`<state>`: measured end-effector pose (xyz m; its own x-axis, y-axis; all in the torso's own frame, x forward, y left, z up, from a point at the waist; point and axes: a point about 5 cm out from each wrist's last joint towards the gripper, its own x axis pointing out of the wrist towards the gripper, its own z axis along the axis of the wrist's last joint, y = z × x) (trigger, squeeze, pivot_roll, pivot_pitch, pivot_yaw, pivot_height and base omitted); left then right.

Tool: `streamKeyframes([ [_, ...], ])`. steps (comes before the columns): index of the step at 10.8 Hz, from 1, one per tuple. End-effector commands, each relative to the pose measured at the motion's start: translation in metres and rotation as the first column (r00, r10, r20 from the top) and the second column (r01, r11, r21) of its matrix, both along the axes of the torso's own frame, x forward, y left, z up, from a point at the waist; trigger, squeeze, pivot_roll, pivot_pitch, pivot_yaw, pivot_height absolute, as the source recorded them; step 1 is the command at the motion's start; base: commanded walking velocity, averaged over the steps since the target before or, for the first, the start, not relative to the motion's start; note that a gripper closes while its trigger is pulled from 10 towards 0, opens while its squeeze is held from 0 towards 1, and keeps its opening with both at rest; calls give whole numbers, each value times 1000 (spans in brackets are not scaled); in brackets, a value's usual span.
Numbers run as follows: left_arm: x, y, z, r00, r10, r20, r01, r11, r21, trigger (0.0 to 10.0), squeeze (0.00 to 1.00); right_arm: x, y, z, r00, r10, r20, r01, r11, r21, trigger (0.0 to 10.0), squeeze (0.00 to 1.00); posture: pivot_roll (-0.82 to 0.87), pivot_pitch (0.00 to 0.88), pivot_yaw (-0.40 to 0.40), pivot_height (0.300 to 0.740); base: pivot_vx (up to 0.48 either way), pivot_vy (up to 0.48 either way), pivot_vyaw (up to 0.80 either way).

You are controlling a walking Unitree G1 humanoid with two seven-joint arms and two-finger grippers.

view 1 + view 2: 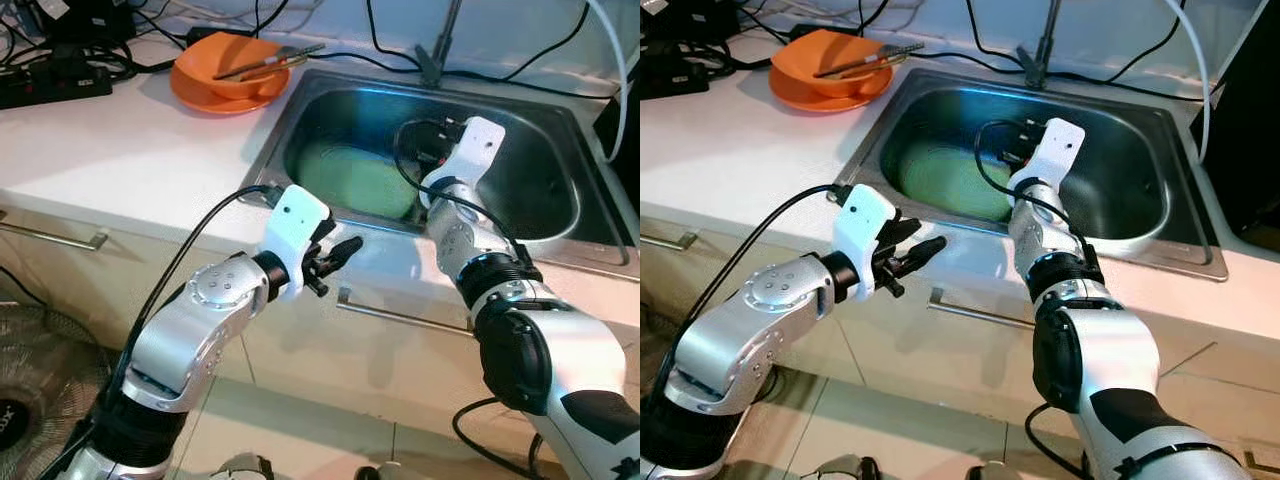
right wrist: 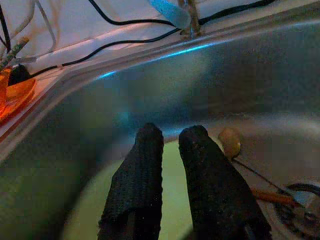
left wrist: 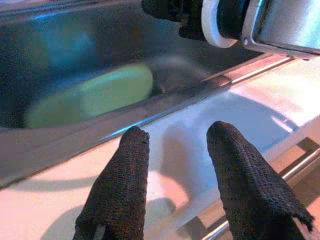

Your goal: Kitchen organization

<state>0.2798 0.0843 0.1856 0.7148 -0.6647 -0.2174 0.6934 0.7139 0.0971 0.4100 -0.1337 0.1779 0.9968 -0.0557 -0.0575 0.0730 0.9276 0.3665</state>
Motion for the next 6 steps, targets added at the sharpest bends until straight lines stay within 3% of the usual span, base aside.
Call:
streamKeyframes([
  [1,-2,1,2,1000,-7,3,7,1000,3,10000,0,1,3,2,1000,4,1,-5,1000,14,10000,0,42,113,-24,740,0,0,0],
  [4,5,3,5,999,26,32,-26,1000,-3,10000,0,1,0,3,1000,-7,11,7,1000,25,10000,0,35,103,-14,740,0,0,0],
  [6,28,17,15,967,233,103,-221,968,-115,10000,0,2,1,20,991,15,130,-5,997,-70,10000,0,19,84,-12,740,0,0,0],
])
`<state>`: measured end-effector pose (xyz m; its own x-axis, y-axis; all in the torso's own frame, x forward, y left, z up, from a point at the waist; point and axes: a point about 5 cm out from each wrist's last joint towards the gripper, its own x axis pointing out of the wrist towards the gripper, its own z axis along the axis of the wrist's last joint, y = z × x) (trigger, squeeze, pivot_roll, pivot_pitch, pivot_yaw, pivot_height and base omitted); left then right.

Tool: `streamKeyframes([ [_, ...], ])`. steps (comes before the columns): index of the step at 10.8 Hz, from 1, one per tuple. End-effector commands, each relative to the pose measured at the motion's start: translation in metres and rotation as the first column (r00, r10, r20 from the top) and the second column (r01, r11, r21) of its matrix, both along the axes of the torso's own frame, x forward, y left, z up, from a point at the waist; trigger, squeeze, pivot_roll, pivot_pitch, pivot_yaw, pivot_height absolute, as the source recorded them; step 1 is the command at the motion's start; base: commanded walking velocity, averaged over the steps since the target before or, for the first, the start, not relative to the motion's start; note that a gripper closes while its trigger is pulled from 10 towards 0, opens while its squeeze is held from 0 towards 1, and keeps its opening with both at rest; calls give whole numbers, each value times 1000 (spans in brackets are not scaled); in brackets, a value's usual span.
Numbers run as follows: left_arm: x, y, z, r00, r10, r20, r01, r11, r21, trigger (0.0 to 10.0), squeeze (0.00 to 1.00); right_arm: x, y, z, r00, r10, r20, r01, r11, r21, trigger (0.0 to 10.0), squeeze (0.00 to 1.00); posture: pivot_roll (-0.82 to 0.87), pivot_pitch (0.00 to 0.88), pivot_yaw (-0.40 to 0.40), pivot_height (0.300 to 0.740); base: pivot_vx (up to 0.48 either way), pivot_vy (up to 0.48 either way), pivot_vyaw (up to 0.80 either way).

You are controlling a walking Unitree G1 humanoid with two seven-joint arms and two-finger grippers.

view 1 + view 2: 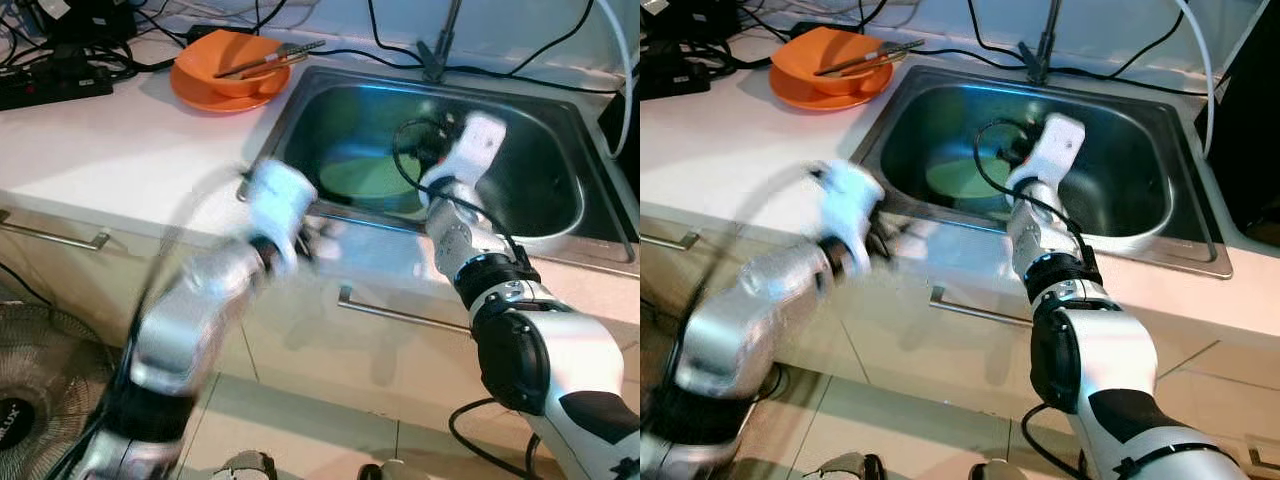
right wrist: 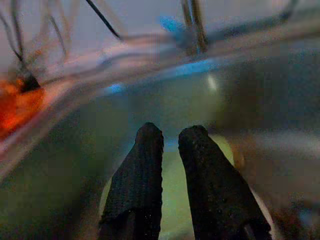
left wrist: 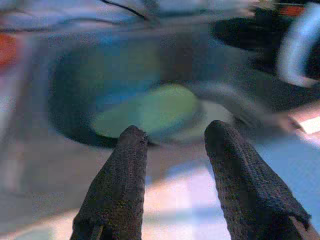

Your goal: Kitchen organization

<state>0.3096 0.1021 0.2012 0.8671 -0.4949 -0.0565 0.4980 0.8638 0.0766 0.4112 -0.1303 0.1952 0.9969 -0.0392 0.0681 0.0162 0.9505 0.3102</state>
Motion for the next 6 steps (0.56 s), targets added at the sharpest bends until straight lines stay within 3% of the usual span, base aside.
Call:
streamKeyframes([
  [1,6,5,6,998,51,46,-51,999,-19,10000,0,-1,2,11,996,15,85,-12,999,-41,10000,0,7,72,-9,740,0,0,0],
  [3,15,8,9,988,115,105,-109,992,-67,10000,0,-12,9,18,974,44,221,-17,993,-120,10000,0,-21,43,-5,740,0,0,0],
  [4,25,15,15,970,177,169,-161,982,-102,10000,0,-29,6,18,950,31,310,15,989,-144,10000,0,-39,22,-4,740,0,0,0],
  [6,32,27,20,937,252,242,-240,968,-80,10000,0,-52,-2,9,942,-7,336,72,981,-182,10000,0,-69,0,7,740,0,0,0],
])
